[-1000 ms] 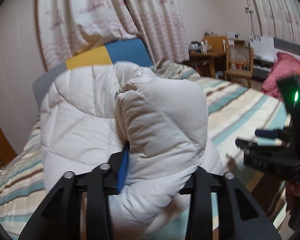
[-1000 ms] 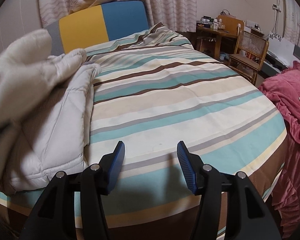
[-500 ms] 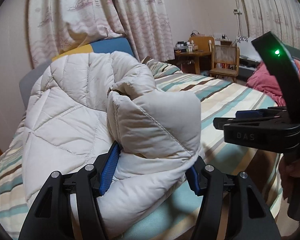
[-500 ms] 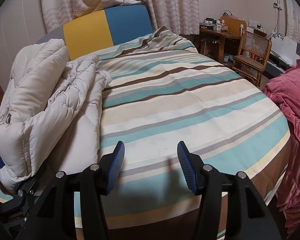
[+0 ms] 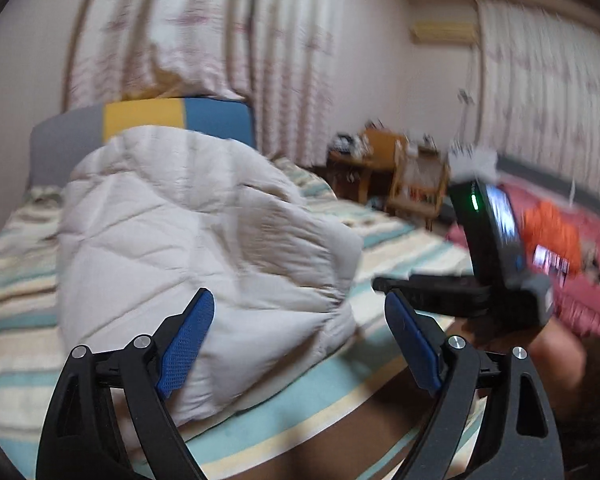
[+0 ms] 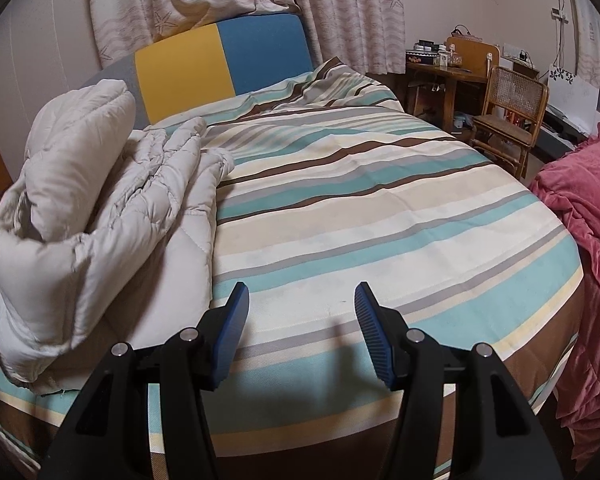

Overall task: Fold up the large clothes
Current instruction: 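Lower the jacket bundle onto the bed and open the left tool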

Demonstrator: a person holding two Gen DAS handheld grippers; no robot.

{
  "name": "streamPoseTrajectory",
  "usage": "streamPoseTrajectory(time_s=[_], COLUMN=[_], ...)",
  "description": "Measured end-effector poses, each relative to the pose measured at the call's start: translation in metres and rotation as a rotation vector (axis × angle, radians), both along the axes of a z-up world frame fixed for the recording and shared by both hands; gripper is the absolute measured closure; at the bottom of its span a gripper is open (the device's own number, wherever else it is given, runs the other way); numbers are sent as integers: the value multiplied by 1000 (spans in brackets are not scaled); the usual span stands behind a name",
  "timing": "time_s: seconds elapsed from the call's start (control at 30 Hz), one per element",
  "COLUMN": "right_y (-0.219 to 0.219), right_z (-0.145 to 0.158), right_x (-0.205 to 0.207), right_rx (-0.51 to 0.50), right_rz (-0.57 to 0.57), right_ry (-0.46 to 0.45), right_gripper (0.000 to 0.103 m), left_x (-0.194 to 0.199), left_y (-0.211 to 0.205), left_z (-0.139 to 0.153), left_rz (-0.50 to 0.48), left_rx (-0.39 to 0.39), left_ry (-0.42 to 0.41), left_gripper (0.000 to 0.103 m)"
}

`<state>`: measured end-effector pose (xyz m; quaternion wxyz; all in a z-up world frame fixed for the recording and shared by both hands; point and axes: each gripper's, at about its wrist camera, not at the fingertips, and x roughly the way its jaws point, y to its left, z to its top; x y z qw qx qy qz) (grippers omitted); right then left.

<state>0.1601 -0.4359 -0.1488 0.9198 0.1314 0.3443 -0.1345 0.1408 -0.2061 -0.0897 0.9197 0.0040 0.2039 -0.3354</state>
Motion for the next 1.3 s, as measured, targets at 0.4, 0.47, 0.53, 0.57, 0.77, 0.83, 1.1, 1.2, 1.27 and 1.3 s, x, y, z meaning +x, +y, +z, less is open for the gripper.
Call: streamPoseTrajectory(time_s=[0.4, 0.47, 0.53, 0.57, 0.77, 0.83, 1.1, 1.2, 1.27, 1.3], right_y=[3, 2, 0, -2, 1, 11, 16, 10, 4, 1], right_z=[7, 10, 15, 17, 49, 48, -10, -17, -12, -7], right_x=[5, 5, 5, 4, 1, 10, 24, 21, 17, 14], right_rx=[-11, -12, 4, 20, 157, 159, 95, 112, 113, 109], right_rz=[7, 9, 10, 10, 124, 177, 140, 124, 118, 109], right_ry=[0, -3, -16, -30, -162, -125, 101, 112, 104, 94], right_gripper=[48, 48, 48, 48, 48, 48, 49, 49, 49, 49], left_x=[101, 115, 129, 138, 151, 153, 158, 159, 162, 164], left_y=[134, 128, 115, 112, 75, 67, 36, 18, 14, 15], left_z=[-6, -2, 0, 3, -4, -7, -10, -12, -12, -12], left_rz=[647, 628, 593, 575, 452, 437, 366, 354, 359, 363], left_rx=[-296, -282, -235, -213, -114, -93, 15, 86, 103, 105], left_ry=[302, 316, 320, 324, 329, 324, 286, 257, 258, 265], left_gripper=[20, 20, 20, 21, 26, 26, 26, 26, 26, 26])
